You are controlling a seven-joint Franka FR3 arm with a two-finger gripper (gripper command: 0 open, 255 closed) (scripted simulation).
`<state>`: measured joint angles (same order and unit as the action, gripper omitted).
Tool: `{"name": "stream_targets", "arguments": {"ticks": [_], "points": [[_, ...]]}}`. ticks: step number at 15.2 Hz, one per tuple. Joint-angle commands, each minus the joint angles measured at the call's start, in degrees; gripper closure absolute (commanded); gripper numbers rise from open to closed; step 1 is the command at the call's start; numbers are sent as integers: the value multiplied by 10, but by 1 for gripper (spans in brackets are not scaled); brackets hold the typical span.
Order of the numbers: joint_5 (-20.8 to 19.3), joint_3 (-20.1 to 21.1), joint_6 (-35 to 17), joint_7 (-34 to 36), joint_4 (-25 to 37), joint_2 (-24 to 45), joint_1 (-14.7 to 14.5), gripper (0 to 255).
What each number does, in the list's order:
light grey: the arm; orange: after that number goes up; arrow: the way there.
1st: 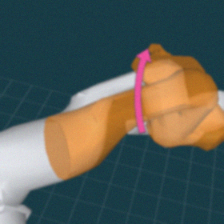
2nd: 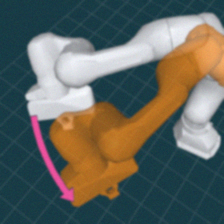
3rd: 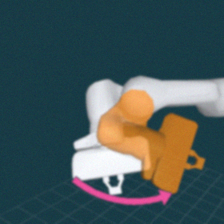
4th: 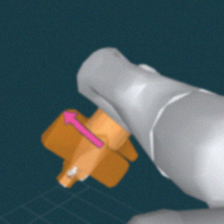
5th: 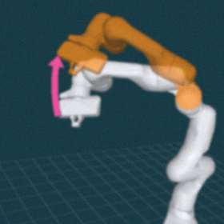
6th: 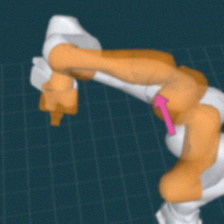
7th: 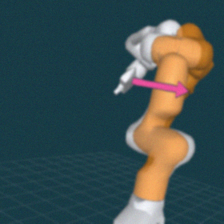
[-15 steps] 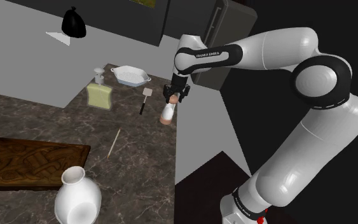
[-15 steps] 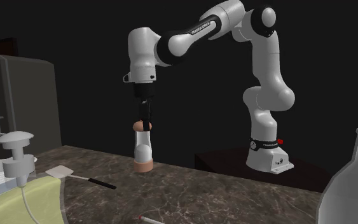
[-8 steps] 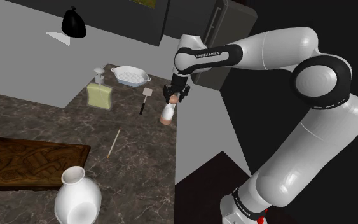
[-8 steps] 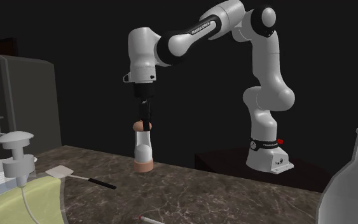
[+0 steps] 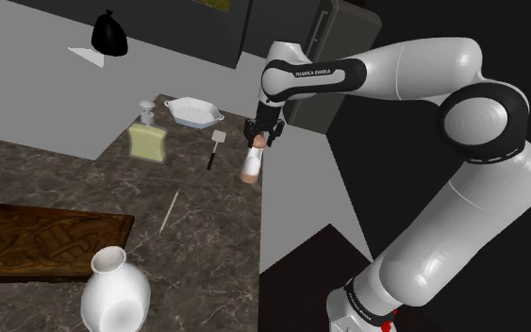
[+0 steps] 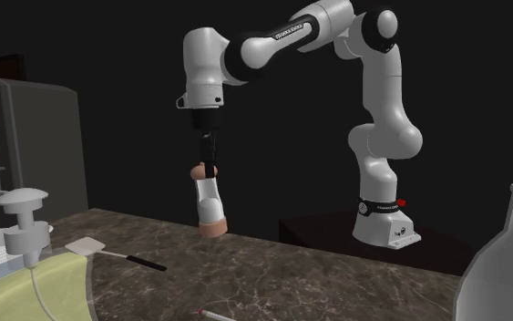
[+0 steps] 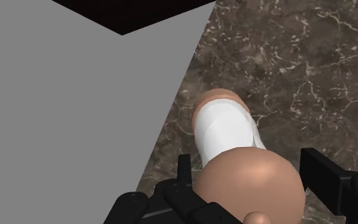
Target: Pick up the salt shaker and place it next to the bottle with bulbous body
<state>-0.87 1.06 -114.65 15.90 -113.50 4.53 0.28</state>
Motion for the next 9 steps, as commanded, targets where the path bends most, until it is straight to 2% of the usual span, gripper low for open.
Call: {"name": "stream_targets", "arguments": {"ticks": [1,9], "points": [[0,0,16,0,11,-5,0,255],[1,0,75,-1,55,-20,0,255]]}}
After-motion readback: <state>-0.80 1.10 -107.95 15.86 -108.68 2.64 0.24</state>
